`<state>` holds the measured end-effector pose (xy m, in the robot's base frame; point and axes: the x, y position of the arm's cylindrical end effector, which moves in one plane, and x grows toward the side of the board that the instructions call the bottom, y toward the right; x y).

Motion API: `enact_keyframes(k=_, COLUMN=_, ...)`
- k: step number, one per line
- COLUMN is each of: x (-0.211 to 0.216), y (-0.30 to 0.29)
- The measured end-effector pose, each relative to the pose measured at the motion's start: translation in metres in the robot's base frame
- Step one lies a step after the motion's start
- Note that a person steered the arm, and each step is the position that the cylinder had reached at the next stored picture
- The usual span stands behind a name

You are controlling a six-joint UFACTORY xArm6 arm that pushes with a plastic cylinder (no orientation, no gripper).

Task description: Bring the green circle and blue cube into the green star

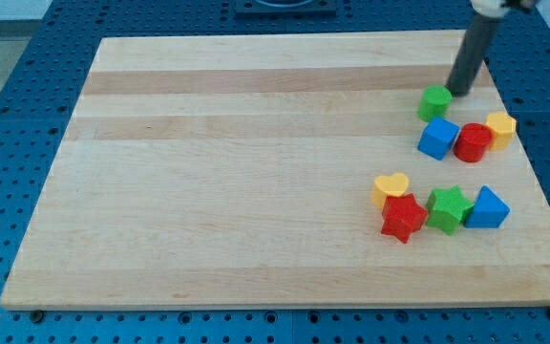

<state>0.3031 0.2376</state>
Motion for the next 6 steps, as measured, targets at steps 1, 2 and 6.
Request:
enact_keyframes(k=1, x=-0.033, y=-0.008)
enact_keyframes(k=2, x=-0.023, y=-0.030)
enact_keyframes(k=6, x=0.149, y=-0.034)
